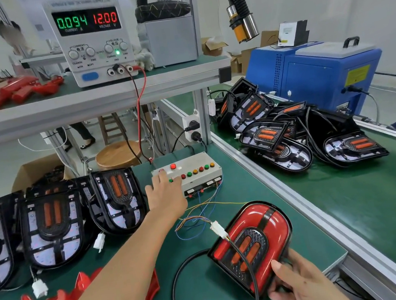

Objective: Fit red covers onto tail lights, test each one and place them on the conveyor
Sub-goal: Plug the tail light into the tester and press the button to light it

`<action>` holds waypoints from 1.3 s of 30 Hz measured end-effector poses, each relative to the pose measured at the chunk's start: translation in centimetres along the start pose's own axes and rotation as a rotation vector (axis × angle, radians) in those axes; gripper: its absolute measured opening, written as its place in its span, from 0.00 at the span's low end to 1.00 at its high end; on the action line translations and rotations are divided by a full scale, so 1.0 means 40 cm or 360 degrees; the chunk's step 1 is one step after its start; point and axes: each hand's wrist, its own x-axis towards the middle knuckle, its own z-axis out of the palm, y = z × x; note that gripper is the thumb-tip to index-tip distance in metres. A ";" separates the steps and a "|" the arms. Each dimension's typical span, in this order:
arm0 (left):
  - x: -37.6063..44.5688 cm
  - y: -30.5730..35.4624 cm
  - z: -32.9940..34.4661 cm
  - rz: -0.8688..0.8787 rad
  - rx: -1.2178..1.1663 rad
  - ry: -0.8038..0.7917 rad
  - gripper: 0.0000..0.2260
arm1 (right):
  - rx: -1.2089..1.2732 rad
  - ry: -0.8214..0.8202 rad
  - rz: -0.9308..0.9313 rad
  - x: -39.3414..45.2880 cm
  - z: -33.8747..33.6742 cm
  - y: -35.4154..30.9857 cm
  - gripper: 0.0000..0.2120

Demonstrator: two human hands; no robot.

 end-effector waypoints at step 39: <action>0.081 0.175 0.001 0.0486 -0.0254 -0.0163 0.29 | -0.0042 -0.0012 0.0020 0.011 -0.009 0.005 0.27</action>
